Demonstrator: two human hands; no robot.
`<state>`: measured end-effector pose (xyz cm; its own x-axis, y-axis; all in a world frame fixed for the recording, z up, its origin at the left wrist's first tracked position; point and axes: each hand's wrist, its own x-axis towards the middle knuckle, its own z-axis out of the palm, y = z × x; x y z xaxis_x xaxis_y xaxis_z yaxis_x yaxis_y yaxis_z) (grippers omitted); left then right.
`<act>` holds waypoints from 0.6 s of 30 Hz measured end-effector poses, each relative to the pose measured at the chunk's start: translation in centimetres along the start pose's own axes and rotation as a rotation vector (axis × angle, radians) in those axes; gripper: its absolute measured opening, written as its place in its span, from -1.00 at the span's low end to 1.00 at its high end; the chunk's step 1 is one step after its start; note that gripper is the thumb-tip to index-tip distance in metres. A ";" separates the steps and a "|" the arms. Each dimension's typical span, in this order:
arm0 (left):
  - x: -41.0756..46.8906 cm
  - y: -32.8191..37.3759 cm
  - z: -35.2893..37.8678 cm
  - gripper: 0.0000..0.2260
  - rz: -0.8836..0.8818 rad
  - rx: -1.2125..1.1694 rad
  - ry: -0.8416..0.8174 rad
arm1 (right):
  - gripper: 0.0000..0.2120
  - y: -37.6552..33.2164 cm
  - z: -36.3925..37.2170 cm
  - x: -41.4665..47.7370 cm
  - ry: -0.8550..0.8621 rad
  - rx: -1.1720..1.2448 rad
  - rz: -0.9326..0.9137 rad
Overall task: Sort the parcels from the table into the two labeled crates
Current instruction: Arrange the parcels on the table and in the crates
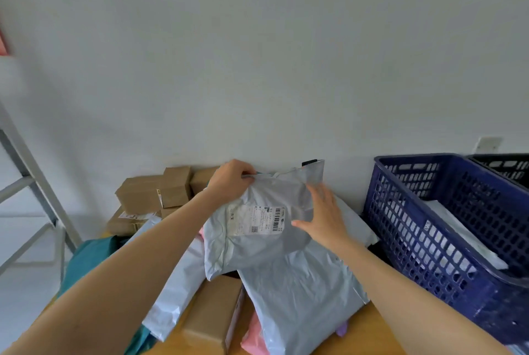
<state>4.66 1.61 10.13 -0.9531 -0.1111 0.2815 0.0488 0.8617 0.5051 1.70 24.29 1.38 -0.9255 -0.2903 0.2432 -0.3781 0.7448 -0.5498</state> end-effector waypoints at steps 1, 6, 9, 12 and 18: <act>-0.3 -0.1 -0.6 -0.83 0.017 -0.019 0.006 | -0.07 0.0 0.6 -1.0 -0.004 0.020 0.040; -1.7 0.0 -3.5 -0.85 0.114 -0.033 0.001 | -0.02 -0.9 3.3 -5.2 0.026 0.186 0.182; -2.4 0.5 -5.1 -0.86 0.128 -0.050 0.017 | 0.03 -1.5 4.0 -6.8 0.049 0.298 0.260; -3.1 0.9 -6.5 -0.85 0.116 -0.089 0.047 | 0.07 -1.8 4.4 -7.7 0.030 0.394 0.341; -3.8 1.3 -8.4 -0.84 0.014 -0.288 0.167 | 0.08 -2.5 4.5 -8.1 0.043 0.839 0.561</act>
<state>10.91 -1.01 16.60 -0.8910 -0.2006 0.4074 0.1663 0.6907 0.7038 10.09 22.06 -2.82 -0.9790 0.0069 -0.2036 0.2033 0.0990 -0.9741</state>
